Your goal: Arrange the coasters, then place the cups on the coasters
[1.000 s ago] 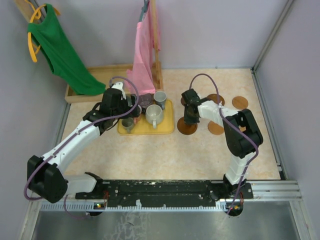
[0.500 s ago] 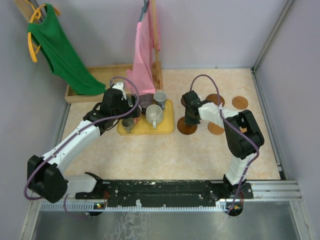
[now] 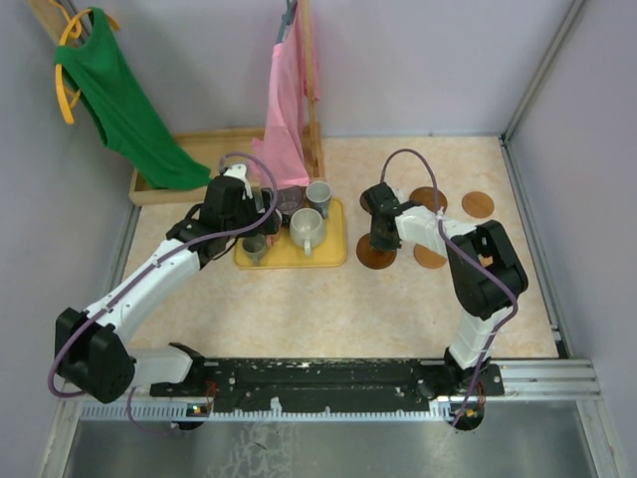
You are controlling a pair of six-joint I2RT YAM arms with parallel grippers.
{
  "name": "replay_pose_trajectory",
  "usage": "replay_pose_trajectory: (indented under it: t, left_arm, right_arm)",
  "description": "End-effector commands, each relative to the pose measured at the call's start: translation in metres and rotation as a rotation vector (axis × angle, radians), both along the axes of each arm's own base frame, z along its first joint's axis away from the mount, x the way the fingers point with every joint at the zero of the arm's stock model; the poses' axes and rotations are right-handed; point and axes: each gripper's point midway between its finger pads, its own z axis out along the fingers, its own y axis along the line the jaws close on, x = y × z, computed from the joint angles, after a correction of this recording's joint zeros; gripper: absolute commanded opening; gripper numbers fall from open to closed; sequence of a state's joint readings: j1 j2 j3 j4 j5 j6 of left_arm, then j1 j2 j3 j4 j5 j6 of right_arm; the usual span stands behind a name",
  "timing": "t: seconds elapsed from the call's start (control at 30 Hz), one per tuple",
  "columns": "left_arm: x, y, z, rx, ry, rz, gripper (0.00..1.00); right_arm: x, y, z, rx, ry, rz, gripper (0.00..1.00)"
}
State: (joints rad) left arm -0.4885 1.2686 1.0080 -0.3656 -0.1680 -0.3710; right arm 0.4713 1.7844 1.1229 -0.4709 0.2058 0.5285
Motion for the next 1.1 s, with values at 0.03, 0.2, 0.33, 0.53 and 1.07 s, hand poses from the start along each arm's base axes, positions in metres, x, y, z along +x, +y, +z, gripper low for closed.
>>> replay_pose_trajectory:
  t: [0.03,0.2,0.33,0.53,1.07]
  left_arm:
    - [0.006,-0.006,0.013,-0.027,-0.031,-0.002,1.00]
    - [0.006,-0.006,0.013,-0.026,-0.034,0.000,1.00]
    - [0.005,-0.005,0.012,-0.023,-0.033,0.001,1.00]
    - [0.005,-0.006,0.012,-0.026,-0.031,0.001,1.00]
    - [0.003,-0.005,0.013,-0.028,-0.037,0.003,1.00]
  right_arm:
    - [-0.010,-0.026,0.001,-0.084,0.012,-0.055,0.16]
    - [-0.010,-0.027,0.004,-0.078,0.007,-0.060,0.16]
    - [-0.013,-0.029,0.004,-0.083,0.008,-0.064,0.16]
    - [-0.014,-0.033,0.003,-0.087,0.008,-0.073,0.16]
    - [0.002,-0.021,0.022,-0.041,-0.049,-0.048,0.16]
